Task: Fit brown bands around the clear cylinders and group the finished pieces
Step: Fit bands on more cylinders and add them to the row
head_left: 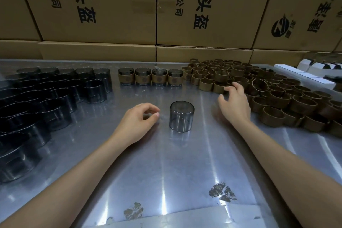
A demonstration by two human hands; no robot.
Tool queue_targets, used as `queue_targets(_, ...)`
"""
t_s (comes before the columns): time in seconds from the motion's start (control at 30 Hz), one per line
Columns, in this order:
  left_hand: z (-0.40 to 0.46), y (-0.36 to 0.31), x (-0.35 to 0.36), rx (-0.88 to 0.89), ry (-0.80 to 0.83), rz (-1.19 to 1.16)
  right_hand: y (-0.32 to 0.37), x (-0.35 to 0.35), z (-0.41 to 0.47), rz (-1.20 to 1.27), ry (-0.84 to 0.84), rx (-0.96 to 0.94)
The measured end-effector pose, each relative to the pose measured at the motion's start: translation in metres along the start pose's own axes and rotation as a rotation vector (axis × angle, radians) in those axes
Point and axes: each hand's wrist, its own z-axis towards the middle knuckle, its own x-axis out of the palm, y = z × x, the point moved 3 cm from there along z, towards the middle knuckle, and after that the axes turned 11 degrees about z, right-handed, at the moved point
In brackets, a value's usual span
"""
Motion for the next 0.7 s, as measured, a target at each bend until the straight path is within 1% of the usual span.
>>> queue_targets(0.13, 0.001, 0.002, 0.001, 0.001, 0.003, 0.006, -0.009, 0.004, 0.024, -0.108, -0.011, 0.079)
queue_targets(0.33, 0.002, 0.003, 0.002, 0.012, 0.002, 0.022, -0.014, 0.007, 0.039, -0.179, -0.042, 0.113)
queue_targets(0.6, 0.003, 0.003, 0.002, 0.006, 0.002, 0.037, -0.005, 0.009, 0.032, -0.268, -0.059, -0.048)
queue_targets(0.7, 0.003, 0.003, 0.002, 0.003, 0.004, 0.04, -0.004, 0.008, 0.029, -0.249, -0.077, -0.071)
